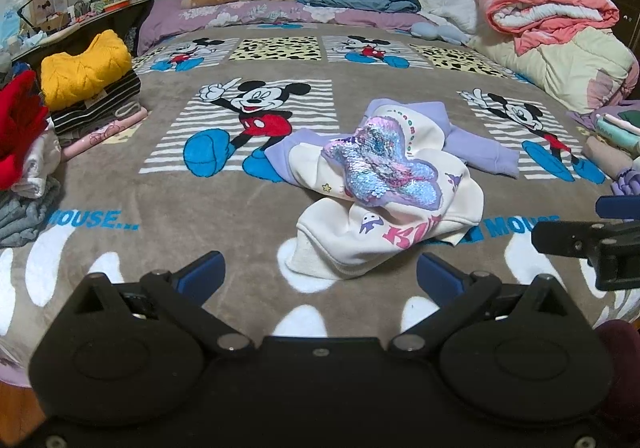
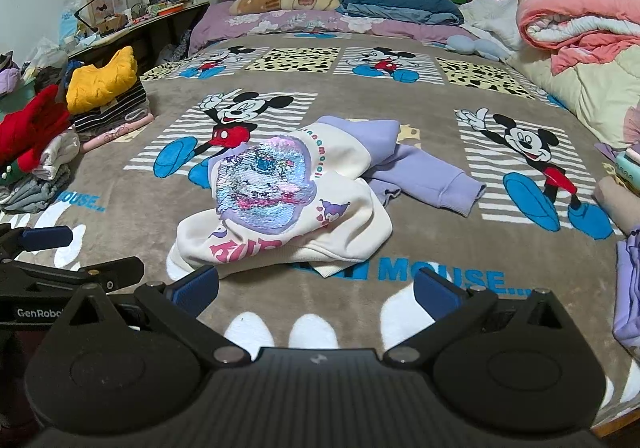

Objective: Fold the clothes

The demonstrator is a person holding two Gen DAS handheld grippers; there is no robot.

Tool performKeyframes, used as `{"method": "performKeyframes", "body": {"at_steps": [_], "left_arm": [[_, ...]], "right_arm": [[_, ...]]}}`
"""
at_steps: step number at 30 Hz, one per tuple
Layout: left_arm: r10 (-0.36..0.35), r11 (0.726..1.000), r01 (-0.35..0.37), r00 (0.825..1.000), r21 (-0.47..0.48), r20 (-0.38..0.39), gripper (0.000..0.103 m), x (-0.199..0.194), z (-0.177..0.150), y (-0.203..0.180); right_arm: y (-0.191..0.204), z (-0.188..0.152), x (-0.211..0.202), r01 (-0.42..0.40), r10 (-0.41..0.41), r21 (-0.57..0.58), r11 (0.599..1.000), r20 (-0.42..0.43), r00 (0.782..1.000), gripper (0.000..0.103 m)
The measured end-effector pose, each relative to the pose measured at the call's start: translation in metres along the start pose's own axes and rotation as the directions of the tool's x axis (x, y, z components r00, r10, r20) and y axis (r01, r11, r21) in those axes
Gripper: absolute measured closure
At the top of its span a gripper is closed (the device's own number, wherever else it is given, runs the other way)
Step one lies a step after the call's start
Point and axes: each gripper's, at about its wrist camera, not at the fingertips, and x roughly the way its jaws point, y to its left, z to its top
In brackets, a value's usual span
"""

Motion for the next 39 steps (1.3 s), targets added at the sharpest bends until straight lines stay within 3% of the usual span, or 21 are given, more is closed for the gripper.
{"method": "performKeyframes", "body": {"at_steps": [23,33,39], "left_arm": [[-0.004,1.000,0.004,1.000,0.003,-0.022,0.000,0.011,0.005,0.001],[-0.064,0.997,0.062,0.997,-0.041,-0.045,0.000,0.038,0.022,0.019],[-0.110,0.988,0.110,0.994,-0.106,0.007,0.000,0.059,0.034,0.035]], "right_arm": [[-0.006,0.003,0.006,-0.023,0.023,0.005,1.000,0.010,1.000,0.000],[-0.020,0.022,0.018,-0.039,0.041,-0.036,0.999,0.061,0.997,0.000],[-0.045,0.047,0.035,-0.149,0.149,-0.013,0.989,0.097,0.984,0.000]]}}
